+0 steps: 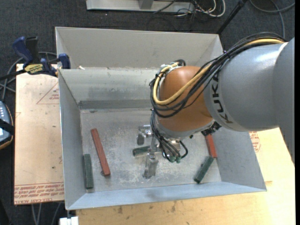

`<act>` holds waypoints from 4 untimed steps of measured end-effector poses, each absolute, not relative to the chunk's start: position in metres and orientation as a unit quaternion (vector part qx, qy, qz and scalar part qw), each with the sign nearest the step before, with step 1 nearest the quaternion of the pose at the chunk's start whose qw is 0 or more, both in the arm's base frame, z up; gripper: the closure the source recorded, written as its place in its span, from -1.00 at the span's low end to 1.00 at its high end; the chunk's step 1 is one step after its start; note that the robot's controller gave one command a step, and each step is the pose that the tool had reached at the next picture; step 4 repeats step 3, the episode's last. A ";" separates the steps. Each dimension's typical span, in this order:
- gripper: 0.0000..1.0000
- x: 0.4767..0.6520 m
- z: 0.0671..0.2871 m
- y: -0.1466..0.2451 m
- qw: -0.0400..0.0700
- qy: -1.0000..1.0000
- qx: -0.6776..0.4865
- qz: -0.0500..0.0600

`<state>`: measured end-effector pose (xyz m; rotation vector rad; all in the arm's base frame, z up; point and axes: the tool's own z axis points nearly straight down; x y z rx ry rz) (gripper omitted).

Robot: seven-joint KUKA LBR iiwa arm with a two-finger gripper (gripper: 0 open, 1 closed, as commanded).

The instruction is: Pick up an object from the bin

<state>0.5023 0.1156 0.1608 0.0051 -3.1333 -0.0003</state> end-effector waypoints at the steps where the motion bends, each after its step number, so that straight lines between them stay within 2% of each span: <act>1: -1.00 0.553 0.072 0.061 0.001 -0.994 0.106 0.000; 2: 1.00 0.554 0.075 0.063 0.000 -0.994 0.107 -0.001; 3: 1.00 0.582 0.246 0.057 -0.006 -0.998 0.068 0.000; 4: 1.00 0.582 0.246 0.057 -0.006 -0.998 0.068 0.000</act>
Offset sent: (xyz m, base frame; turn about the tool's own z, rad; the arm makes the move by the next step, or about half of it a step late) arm 0.0511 -0.0529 -0.0851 -0.2138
